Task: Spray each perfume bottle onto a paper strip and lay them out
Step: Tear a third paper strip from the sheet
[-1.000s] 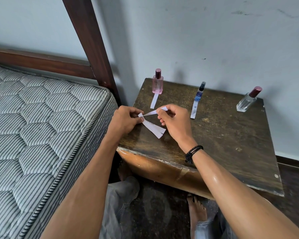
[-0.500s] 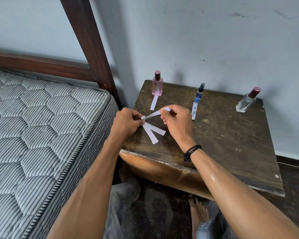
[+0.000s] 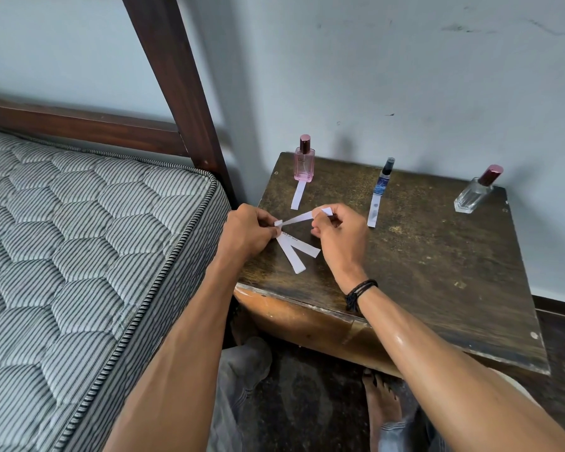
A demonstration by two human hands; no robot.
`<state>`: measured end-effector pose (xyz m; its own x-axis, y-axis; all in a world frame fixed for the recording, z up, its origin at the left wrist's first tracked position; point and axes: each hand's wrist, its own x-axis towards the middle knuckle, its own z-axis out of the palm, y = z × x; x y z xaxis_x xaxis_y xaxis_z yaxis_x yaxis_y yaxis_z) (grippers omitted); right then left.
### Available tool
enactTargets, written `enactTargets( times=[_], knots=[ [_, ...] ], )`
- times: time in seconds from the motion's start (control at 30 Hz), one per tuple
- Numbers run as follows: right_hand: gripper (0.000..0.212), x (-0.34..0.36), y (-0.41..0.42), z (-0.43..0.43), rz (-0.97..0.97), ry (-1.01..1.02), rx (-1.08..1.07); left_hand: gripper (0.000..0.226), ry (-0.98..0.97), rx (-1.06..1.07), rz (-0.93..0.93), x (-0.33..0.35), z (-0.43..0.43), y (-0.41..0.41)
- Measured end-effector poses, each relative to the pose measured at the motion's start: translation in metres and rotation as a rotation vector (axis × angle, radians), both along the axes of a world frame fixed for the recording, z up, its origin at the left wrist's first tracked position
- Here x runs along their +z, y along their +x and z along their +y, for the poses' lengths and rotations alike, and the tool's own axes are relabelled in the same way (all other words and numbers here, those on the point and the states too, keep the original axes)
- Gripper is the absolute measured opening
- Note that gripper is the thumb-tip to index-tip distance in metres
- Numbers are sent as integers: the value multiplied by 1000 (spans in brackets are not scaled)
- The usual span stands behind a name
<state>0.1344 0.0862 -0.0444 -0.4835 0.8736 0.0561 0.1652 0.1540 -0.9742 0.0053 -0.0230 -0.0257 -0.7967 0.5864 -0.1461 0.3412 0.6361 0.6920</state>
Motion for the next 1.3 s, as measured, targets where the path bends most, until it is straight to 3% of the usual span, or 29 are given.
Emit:
enactTargets(
  times=[0.23,0.4,0.5,0.63,0.73,0.87,1.07,1.3],
  knots=[
    [25,-6,-1,0,55,-66,-17,11,-16,1,-12,-1,2,-2],
    [6,-4,-2,8,42,-130,72,11,13,10,-15,-5,1,-4],
    [6,-6,-2,7,25,3,183,13,23,-8,-5,-6,1,-6],
    [37,-3,-1,7,0,133,322,15,46,-29,-14,-8,0,-10],
    [47,-4,-1,15,-63,260,411,12,66,-56,-10,-8,-2,-10],
    [40,-7,-1,19,-228,530,452,10,67,-82,17,-8,-3,-9],
    [19,-19,-5,9,-254,801,384,10,72,-118,58,-10,-2,-10],
    [10,-17,-7,5,-201,820,343,8,124,-180,55,-10,-5,-10]
  ],
)
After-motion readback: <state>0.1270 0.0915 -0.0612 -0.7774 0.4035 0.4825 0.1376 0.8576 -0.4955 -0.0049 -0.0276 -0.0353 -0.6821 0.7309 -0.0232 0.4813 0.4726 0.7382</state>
